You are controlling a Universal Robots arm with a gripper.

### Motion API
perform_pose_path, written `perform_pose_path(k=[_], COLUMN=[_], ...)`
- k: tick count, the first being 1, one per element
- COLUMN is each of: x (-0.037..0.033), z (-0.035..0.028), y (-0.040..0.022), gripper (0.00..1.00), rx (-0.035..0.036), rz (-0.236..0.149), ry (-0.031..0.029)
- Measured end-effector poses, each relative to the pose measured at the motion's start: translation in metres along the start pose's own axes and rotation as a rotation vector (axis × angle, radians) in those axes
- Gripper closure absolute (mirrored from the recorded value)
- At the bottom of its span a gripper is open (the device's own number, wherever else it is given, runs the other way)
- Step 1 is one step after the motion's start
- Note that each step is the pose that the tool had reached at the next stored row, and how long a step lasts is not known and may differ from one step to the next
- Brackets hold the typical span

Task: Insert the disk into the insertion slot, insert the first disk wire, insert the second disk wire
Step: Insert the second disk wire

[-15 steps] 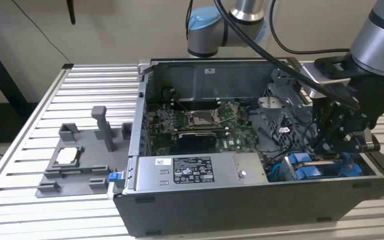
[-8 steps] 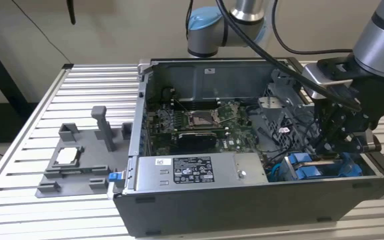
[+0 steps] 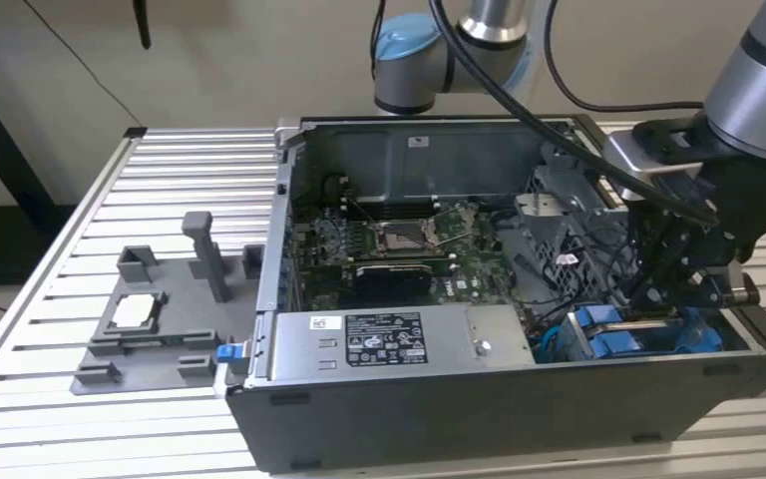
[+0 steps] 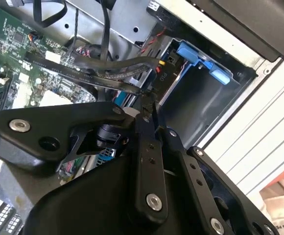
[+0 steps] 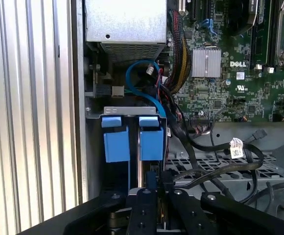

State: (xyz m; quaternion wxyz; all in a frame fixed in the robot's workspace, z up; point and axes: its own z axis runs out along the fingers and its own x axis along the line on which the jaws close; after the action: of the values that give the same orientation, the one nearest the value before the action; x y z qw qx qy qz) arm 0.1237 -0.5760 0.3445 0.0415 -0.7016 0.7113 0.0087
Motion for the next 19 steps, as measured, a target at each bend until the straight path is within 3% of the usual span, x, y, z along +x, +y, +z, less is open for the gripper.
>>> perform_pose_path(k=[19], x=[-0.0001], z=[0.0032], y=[-0.0004], gripper=[0.84], rx=[0.0018], rz=[0.001], ry=[-0.0019])
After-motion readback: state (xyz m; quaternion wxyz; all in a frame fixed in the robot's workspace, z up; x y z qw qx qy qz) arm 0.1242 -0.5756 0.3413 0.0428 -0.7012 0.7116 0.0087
